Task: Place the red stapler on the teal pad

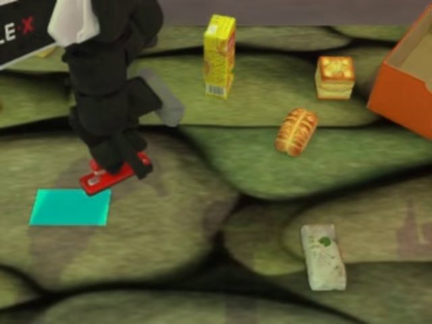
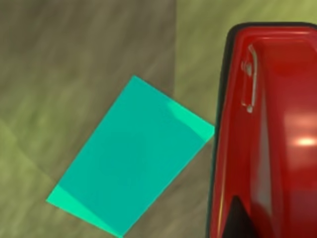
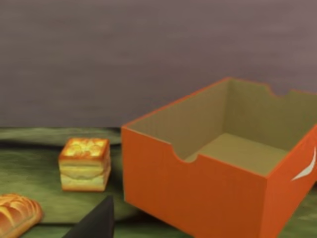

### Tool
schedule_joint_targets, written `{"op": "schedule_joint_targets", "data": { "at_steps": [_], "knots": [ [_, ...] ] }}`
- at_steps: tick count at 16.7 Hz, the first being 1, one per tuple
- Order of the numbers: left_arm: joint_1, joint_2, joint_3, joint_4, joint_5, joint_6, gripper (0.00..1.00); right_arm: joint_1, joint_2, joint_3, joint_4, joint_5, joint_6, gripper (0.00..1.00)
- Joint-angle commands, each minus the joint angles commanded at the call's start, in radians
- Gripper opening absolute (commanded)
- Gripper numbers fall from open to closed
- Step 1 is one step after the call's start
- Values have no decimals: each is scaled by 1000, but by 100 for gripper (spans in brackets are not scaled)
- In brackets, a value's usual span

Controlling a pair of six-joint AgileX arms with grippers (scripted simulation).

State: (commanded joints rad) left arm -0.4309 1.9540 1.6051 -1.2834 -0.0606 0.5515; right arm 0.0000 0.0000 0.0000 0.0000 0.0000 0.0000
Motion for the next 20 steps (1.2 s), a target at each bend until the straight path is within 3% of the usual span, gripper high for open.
{"op": "schedule_joint_targets", "data": {
  "at_steps": [3,7,13,17,20],
  "knots": [
    [30,-5,-6,-40,-28,-314,0,0,0,0,0,0,0,100],
    [78,-16,-33,-75,-50,-832,0,0,0,0,0,0,0,100],
    [153,-33,-74,-70,-38,-1594,0,0,0,0,0,0,0,100],
    [200,-60,-94,-17,-2,-1982,0,0,0,0,0,0,0,100],
    [228,-86,-105,31,28,-2181,0,0,0,0,0,0,0,100]
  ]
}}
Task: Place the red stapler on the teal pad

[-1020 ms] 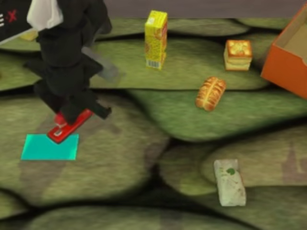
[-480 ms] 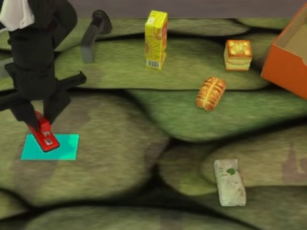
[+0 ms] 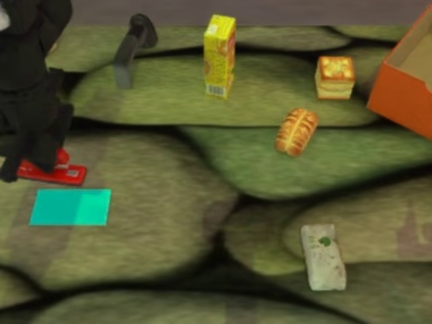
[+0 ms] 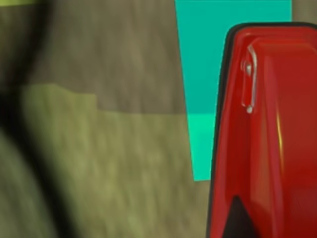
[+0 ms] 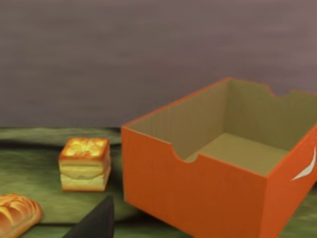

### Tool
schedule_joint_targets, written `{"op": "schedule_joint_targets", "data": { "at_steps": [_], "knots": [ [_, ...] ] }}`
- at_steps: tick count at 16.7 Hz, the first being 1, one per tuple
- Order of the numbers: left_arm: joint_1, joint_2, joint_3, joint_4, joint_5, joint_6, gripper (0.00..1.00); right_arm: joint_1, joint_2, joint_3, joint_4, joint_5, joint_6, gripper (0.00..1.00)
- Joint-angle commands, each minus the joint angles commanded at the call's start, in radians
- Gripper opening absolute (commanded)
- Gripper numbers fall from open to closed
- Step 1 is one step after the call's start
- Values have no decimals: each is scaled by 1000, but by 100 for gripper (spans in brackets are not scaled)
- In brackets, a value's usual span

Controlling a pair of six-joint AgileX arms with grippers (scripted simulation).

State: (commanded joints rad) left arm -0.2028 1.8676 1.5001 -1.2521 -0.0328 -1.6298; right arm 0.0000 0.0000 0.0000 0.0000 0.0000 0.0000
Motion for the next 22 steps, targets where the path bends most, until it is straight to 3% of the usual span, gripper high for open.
{"op": "schedule_joint_targets", "data": {
  "at_steps": [4,11,18,22],
  "knots": [
    [19,-22,-7,41,24,-119,0,0,0,0,0,0,0,100],
    [13,-15,-19,57,24,-118,0,0,0,0,0,0,0,100],
    [28,67,-219,355,25,-110,0,0,0,0,0,0,0,100],
    [31,89,-271,419,26,-109,0,0,0,0,0,0,0,100]
  ]
}}
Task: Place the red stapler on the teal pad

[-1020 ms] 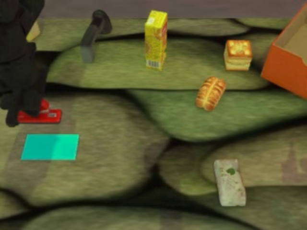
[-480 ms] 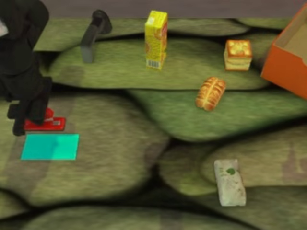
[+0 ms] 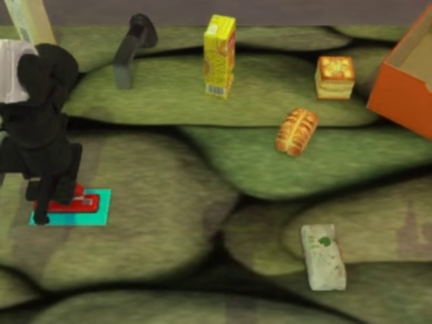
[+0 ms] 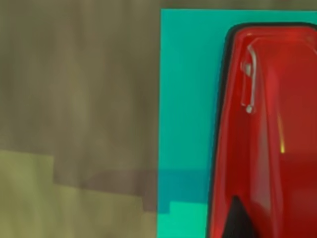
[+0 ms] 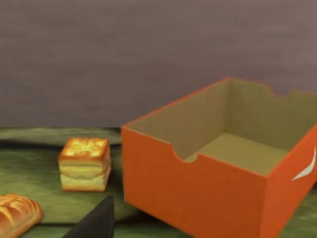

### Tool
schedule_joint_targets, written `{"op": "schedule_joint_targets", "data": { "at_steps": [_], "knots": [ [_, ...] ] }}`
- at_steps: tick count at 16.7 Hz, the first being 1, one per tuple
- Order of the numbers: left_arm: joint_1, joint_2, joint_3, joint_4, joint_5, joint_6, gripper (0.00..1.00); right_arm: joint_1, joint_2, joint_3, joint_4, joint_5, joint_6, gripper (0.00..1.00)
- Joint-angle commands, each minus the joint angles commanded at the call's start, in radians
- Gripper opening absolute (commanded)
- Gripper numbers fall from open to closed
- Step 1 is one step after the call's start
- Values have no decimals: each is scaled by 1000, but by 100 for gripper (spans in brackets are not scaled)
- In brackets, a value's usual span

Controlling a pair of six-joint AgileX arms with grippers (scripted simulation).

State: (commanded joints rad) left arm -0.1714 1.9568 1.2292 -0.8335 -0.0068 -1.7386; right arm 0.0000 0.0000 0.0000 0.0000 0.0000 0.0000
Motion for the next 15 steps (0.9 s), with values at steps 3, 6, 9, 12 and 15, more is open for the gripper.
{"op": "schedule_joint_targets", "data": {
  "at_steps": [3,6,9,12,15],
  "knots": [
    [0,0,0,0,0,0,0,0,0,0,0,0,0,100],
    [0,0,0,0,0,0,23,0,0,0,0,0,0,100],
    [0,0,0,0,0,0,45,0,0,0,0,0,0,100],
    [0,0,0,0,0,0,68,0,0,0,0,0,0,100],
    [0,0,0,0,0,0,90,0,0,0,0,0,0,100]
  ]
}}
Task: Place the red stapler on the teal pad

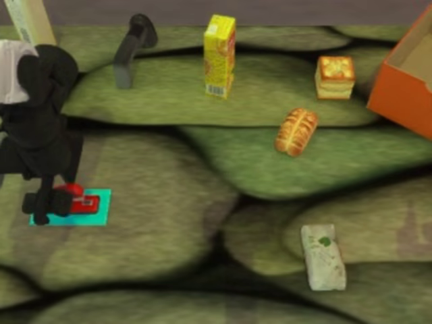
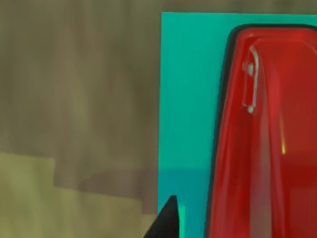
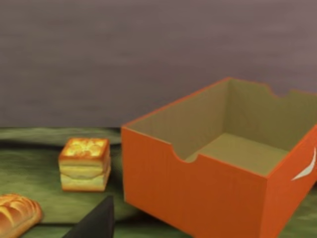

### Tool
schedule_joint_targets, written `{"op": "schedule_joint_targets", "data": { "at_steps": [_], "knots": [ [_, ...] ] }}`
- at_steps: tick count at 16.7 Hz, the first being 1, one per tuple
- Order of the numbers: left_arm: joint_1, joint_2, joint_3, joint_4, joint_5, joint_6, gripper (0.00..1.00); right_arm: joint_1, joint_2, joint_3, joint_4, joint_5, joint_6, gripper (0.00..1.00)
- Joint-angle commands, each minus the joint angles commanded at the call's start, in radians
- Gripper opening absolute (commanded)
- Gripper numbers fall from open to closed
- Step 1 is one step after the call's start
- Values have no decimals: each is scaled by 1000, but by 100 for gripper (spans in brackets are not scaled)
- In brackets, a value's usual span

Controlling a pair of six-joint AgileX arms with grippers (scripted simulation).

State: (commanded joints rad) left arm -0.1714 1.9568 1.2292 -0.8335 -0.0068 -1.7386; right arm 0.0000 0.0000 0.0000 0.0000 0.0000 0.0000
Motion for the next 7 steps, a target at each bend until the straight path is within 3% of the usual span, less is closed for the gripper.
{"op": "schedule_joint_targets", "data": {
  "at_steps": [2,7],
  "knots": [
    [0,0,0,0,0,0,100,0,0,0,0,0,0,100],
    [0,0,0,0,0,0,100,0,0,0,0,0,0,100]
  ]
}}
